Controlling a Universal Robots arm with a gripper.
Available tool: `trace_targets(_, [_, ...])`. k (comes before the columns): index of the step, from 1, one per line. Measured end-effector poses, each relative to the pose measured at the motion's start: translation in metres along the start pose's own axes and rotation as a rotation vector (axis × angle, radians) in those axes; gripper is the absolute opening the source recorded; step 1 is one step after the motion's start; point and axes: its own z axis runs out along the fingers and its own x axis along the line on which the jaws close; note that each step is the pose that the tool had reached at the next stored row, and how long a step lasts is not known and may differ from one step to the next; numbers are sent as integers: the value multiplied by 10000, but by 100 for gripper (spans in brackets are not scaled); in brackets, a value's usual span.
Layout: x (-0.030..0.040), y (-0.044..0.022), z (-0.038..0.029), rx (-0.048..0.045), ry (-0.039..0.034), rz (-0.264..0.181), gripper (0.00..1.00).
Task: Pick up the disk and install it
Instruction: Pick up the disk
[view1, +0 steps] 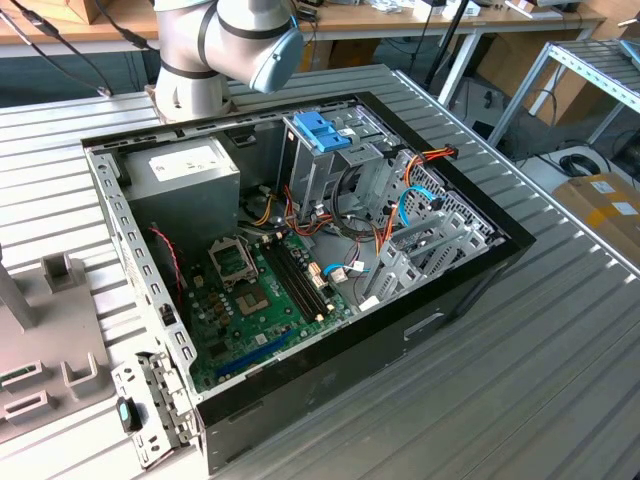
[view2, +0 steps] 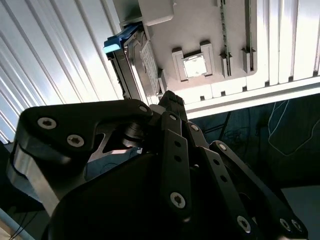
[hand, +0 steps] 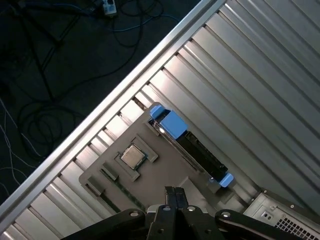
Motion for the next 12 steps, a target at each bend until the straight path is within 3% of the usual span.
trace_targets(6, [0,0,0,-8,15,-337,10])
trace_targets(12, [0,0,0,-25,45,-1015,10])
